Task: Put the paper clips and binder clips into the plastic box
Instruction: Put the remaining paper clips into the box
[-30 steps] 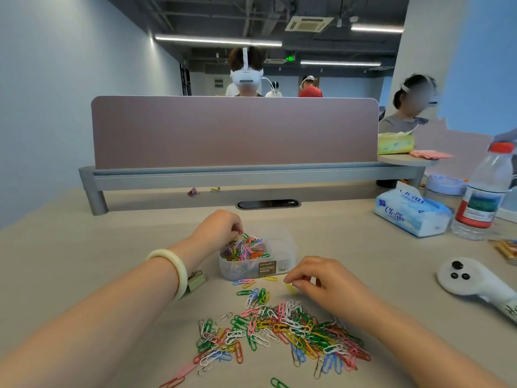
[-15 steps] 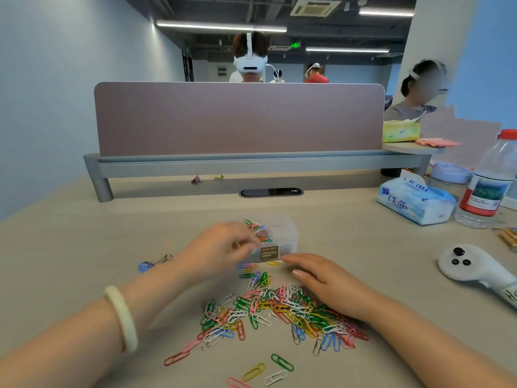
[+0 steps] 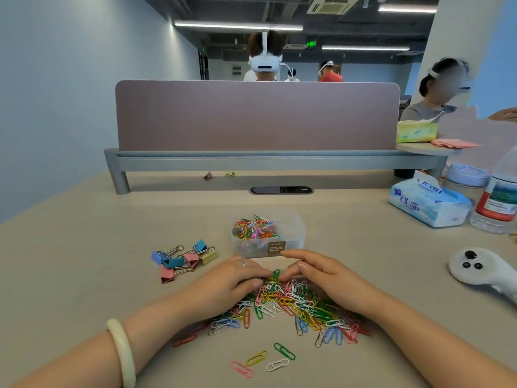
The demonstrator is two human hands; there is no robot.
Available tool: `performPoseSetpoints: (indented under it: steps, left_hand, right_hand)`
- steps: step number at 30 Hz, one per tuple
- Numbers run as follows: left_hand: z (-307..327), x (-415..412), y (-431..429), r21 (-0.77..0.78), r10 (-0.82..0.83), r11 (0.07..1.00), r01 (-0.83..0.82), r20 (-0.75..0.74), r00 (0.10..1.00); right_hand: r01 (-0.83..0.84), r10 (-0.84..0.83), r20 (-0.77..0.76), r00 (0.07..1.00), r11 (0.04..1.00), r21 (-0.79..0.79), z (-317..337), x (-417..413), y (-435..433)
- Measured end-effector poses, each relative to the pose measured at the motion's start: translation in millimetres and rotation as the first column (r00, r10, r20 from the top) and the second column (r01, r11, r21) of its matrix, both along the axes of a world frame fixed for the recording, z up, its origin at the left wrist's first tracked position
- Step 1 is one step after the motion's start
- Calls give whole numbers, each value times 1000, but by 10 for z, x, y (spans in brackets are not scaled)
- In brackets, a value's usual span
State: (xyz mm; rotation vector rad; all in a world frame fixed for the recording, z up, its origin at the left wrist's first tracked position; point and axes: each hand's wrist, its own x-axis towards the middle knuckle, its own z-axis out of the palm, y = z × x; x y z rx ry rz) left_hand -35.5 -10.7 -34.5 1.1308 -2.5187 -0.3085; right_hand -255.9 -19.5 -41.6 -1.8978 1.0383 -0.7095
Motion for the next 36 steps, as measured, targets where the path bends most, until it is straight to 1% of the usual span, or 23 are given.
performPoseSetpoints:
  steps: [3,5,7,9,10,12,13,15,17,18,20,21,22,23,24,25,26,27,28,30,32,34,36]
  left_hand:
    - [24,123,80,152,104,985,-80,-158,982]
    - [30,251,165,190,104,979,-72,-162,981]
    - [16,380,300,215,59,975,-49,-40,997]
    - [-49,479,441,245,47,966,-79,134,990]
    - [-87,492,507,222,59,969,-106,212,976]
    - [-155,431,576,139,101,979,-151,312,945]
    - [-169,358,573,115,120,980,-166,329,937]
    - [-189,180,518,82,143,981,-177,313,939]
    - [-209,1,436,86,160,979,-186,248,956]
    - [-203,-60,402,123,161,975,-185,187,969]
    - [-140,-68,375,284,158,947,-150,-5,987]
    - [-81,-6,388,369,163,923,-110,-114,980]
    - [-22,95,405,411,161,909,-76,-177,971]
    - [18,223,417,413,140,909,-57,-174,975]
    - [46,346,430,396,107,917,-56,-109,988]
    - [45,446,440,363,66,929,-67,15,998]
    - [27,505,452,315,24,946,-78,173,985]
    - [-19,527,463,258,-4,963,-80,310,951]
    - [-75,511,467,206,-14,976,-71,388,922]
    - [-167,399,446,127,2,990,-59,412,911]
    - [-213,258,384,80,34,994,-70,376,926]
    - [-216,140,303,90,49,992,-84,335,941]
    - [-192,74,218,121,71,987,-105,257,964]
  right_hand:
    - [58,-60,86,994,998,22,76,-99,39]
    - [51,-51,-2,999,998,-30,112,-214,110]
    - [-16,-5,-222,975,996,-89,92,-353,223]
    - [-86,19,-445,896,988,-131,27,-468,327]
    - [-112,16,-538,843,983,-147,-9,-491,376]
    - [-187,-11,-674,739,957,-221,-83,-431,434]
    - [-210,-35,-703,711,943,-259,-99,-352,446]
    - [-199,-75,-694,716,931,-306,-131,-174,411]
    - [-172,-73,-650,756,937,-305,-138,-12,351]
    - [-149,-45,-588,808,949,-276,-133,36,323]
    - [-74,26,-355,934,990,-122,-87,10,282]
    - [-44,29,-260,965,998,-53,-54,-61,274]
    - [-18,11,-225,974,999,-28,-29,-162,268]
    - [-6,-2,-261,965,1000,-30,-6,-272,267]
    - [-11,-4,-335,942,999,-40,7,-372,268]
    - [-45,13,-451,893,997,-61,13,-440,280]
    - [-107,37,-574,818,990,-88,5,-471,297]
    - [-172,48,-671,740,978,-120,-20,-459,309]
    - [-219,42,-726,687,964,-151,-39,-410,317]
    - [-251,6,-759,651,945,-208,-62,-264,305]
    - [-252,-9,-756,655,940,-230,-70,-131,272]
    - [-230,12,-718,696,951,-207,-46,-45,222]
    - [-173,21,-630,776,968,-181,-6,-10,157]
